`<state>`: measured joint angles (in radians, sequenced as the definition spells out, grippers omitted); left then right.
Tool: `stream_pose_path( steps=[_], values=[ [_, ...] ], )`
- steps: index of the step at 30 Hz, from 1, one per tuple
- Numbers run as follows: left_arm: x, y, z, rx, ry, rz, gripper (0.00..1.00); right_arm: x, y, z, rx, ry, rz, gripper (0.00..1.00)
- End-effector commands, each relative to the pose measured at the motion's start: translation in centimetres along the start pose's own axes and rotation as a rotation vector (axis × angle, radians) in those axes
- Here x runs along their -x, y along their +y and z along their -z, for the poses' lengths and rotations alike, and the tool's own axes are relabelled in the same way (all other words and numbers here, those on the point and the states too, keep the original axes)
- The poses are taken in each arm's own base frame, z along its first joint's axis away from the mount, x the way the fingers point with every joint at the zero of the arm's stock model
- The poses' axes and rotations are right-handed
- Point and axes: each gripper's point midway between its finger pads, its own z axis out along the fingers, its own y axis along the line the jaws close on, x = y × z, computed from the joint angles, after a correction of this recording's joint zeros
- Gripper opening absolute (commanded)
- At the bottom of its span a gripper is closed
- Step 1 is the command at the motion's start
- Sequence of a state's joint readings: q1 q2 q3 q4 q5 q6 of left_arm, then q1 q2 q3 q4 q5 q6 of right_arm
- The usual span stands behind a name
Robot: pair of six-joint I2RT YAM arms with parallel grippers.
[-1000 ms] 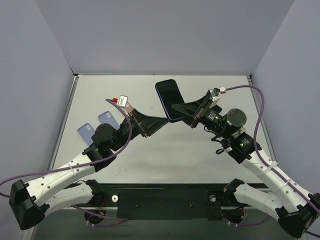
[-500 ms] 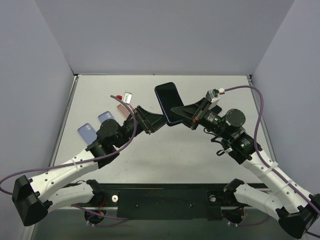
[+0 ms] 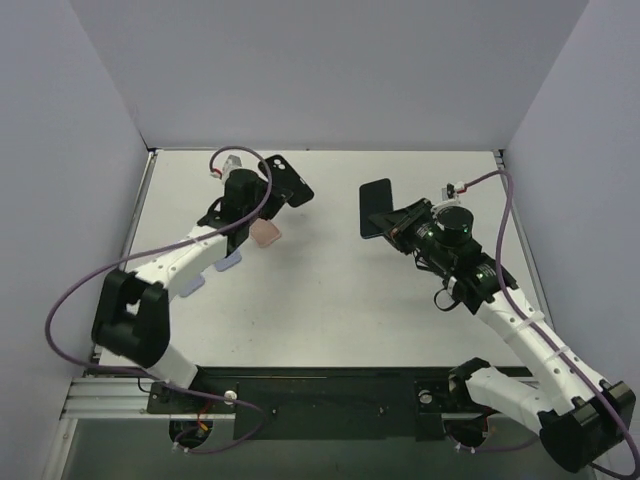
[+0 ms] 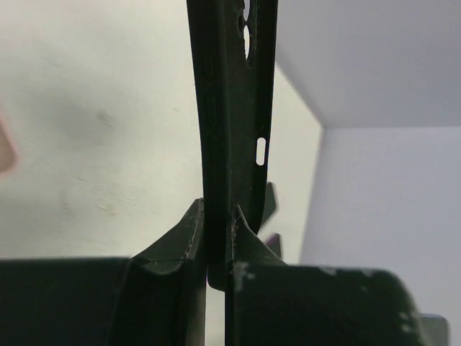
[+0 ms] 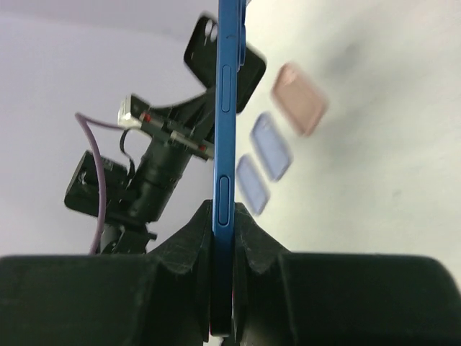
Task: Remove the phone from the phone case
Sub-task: Place the phone case at the center of the board.
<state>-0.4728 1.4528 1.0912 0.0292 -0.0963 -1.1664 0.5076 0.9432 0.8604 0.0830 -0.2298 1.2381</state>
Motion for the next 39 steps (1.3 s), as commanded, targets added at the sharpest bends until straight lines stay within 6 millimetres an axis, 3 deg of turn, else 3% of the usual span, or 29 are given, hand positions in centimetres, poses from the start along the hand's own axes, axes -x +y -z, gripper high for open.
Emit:
stream_pose_path(
  steps=[1,2,3,4,5,6,7,8,11,14,15,16,21,26,27,32,35,39],
  values=[
    [1.3,2.2,-6.3,0.0,0.044,-0.029,0.0,6.4,-5.0,-3.2,-0.129,-0.231,0.075,0.0],
    [1.0,4.0,-8.1,0.018,0.071,-0.022,0.0,6.8,-6.5,-4.5,-0.162,-0.228,0.069,0.0],
    [1.0,4.3,-8.9,0.002,0.077,-0.022,0.0,8.6,-6.4,-5.2,-0.147,-0.273,0.066,0.0],
    [0.8,5.0,-10.1,-0.015,0.093,0.007,0.0,8.9,-8.0,-6.3,-0.188,-0.27,0.069,0.0],
    [0.3,6.5,-11.1,0.004,0.11,0.028,0.0,10.5,-8.1,-6.7,-0.188,-0.309,0.073,0.0],
    [0.4,6.0,-11.4,-0.034,0.12,0.052,0.0,11.0,-10.1,-7.8,-0.233,-0.306,0.059,0.0],
    [-0.1,7.0,-12.1,-0.021,0.135,0.061,0.0,12.4,-10.0,-8.2,-0.218,-0.332,0.048,0.0],
    [-0.3,7.3,-12.4,-0.014,0.143,0.076,0.0,12.8,-11.8,-9.3,-0.248,-0.332,0.037,0.0],
    [-1.4,9.7,-13.3,0.045,0.159,0.12,0.0,14.9,-14.1,-11.4,-0.28,-0.378,0.023,0.0],
    [-2.3,12.0,-14.1,0.099,0.174,0.16,0.04,15.1,-17.4,-14.7,-0.307,-0.385,0.028,0.0],
    [-2.3,12.7,-14.5,0.119,0.173,0.16,0.05,15.3,-17.3,-15.3,-0.309,-0.392,0.039,0.0],
    [-2.2,13.2,-14.6,0.136,0.171,0.157,0.07,15.7,-19.0,-15.6,-0.366,-0.421,0.051,0.0],
    [-1.9,14.9,-14.8,0.192,0.171,0.152,0.23,15.6,-23.0,-17.2,-0.448,-0.429,0.06,0.06],
    [-0.9,15.7,-14.3,0.289,0.185,0.071,0.39,14.4,-25.4,-17.4,-0.488,-0.401,0.022,0.15],
    [-1.0,16.5,-13.7,0.343,0.2,0.048,0.47,14.1,-25.9,-17.8,-0.492,-0.388,0.013,0.19],
    [-0.3,14.8,-13.0,0.359,0.222,0.015,0.68,12.6,-26.6,-18.2,-0.532,-0.313,0.001,0.28],
    [0.2,14.4,-12.0,0.382,0.203,-0.026,0.78,12.1,-26.7,-17.0,-0.594,-0.279,0.031,0.36],
    [0.5,13.3,-10.7,0.366,0.212,-0.028,0.83,12.5,-25.7,-13.9,-0.648,-0.274,0.102,0.46]
  ],
)
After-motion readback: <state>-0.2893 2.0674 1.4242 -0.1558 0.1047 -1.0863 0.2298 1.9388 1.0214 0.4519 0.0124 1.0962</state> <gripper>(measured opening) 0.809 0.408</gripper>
